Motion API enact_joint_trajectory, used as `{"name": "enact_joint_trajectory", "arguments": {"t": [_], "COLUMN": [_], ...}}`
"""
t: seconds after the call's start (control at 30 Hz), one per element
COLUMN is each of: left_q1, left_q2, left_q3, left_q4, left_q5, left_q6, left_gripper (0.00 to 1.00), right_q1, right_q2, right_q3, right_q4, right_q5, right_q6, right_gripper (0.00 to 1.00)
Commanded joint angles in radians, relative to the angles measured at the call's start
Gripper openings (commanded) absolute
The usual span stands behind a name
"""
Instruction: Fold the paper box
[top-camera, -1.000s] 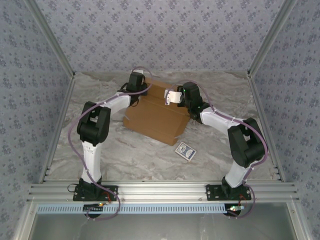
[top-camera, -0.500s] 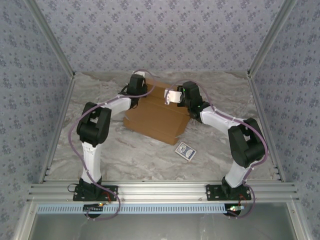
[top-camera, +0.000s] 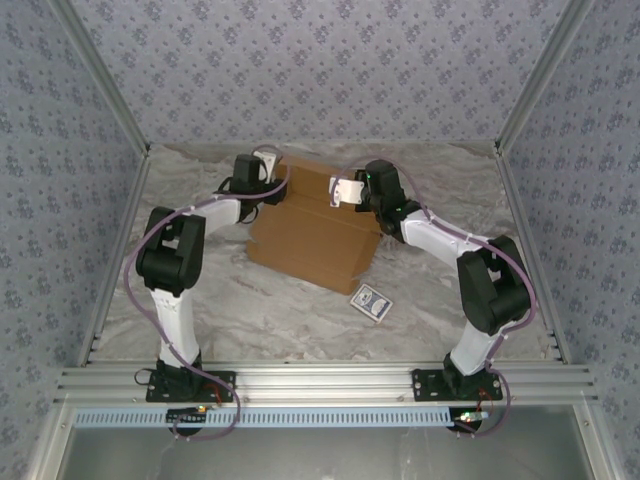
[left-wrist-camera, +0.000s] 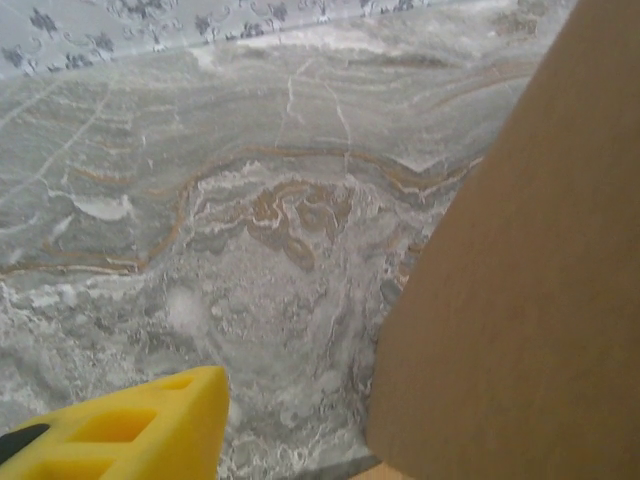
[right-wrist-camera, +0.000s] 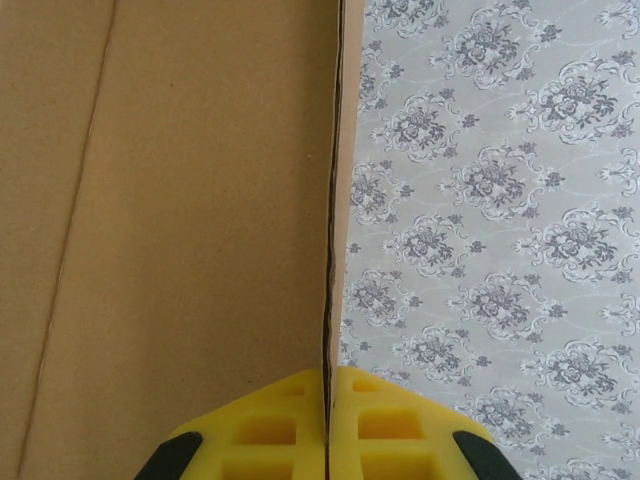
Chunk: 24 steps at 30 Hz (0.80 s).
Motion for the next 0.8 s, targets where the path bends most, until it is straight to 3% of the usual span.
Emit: {"name": "enact_joint_trajectory", "arguments": {"t": [0.0,0.33,0.77], "left_q1": [0.010,0.012,-0.023], "left_q2": [-0.041,0.013,0.066], "left_q3": [-0.027,0.034,0.052], "left_q4": [0.015,0.063,0.107], "left_q5": [0.044,0.071,-0.155], "left_q6": [0.012,-0.021,-0.085], "left_gripper": [0.57,0.56,0.53], "right_q1": [-0.011,-0.010,-0.008], "right_q2": [0.021,0.020,0.025], "right_q3": [0.016,0.014,0.022], "right_q4": [-0.092,-0.113,-0.148], "right_q5": [0.016,0.006,-0.002], "right_q6": [0.002,0.007,0.013], "right_gripper": [0.00,0.00,0.00]}}
